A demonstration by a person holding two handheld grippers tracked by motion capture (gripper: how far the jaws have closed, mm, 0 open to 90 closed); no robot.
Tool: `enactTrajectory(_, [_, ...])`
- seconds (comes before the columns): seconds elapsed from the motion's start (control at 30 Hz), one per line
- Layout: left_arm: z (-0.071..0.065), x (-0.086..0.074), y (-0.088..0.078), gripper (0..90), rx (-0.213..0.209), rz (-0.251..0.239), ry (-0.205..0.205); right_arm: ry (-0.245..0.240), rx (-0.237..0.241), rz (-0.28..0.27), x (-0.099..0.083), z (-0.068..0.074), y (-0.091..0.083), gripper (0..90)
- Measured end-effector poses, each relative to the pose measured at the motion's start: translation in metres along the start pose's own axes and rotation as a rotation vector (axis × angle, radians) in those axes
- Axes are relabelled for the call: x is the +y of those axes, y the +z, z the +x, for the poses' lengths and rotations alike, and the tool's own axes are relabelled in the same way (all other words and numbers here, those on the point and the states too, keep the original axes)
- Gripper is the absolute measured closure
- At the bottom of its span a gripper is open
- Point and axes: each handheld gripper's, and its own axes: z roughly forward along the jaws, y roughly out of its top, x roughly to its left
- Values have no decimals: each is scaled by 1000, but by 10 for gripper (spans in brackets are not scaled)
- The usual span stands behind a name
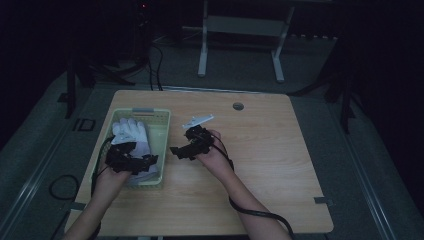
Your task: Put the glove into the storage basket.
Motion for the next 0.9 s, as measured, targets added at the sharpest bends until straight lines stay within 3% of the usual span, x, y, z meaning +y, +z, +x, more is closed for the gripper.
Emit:
enactTrajectory(0.1, [-7,1,2,24,-10,-7,15,-1,-6,-5,-5,-3,-5,140])
enactTrajectory(0.2, [-20,6,4,24,-61,-44,15,8,-10,-10,-13,-9,-12,140])
enactTrajectory(0.3, [-32,10,6,24,-93,-68,40,7,-17,-18,-20,-15,-18,140])
enactTrajectory(0.37, [-39,12,8,24,-101,-68,59,16,-18,-26,-25,-19,-21,140])
enactTrajectory(0.63, [-66,12,22,24,-204,-56,101,42,-36,-26,-43,-31,-35,140])
enactTrajectory(0.9, [-96,14,33,24,-267,-51,152,54,-54,-30,-60,-40,-48,140])
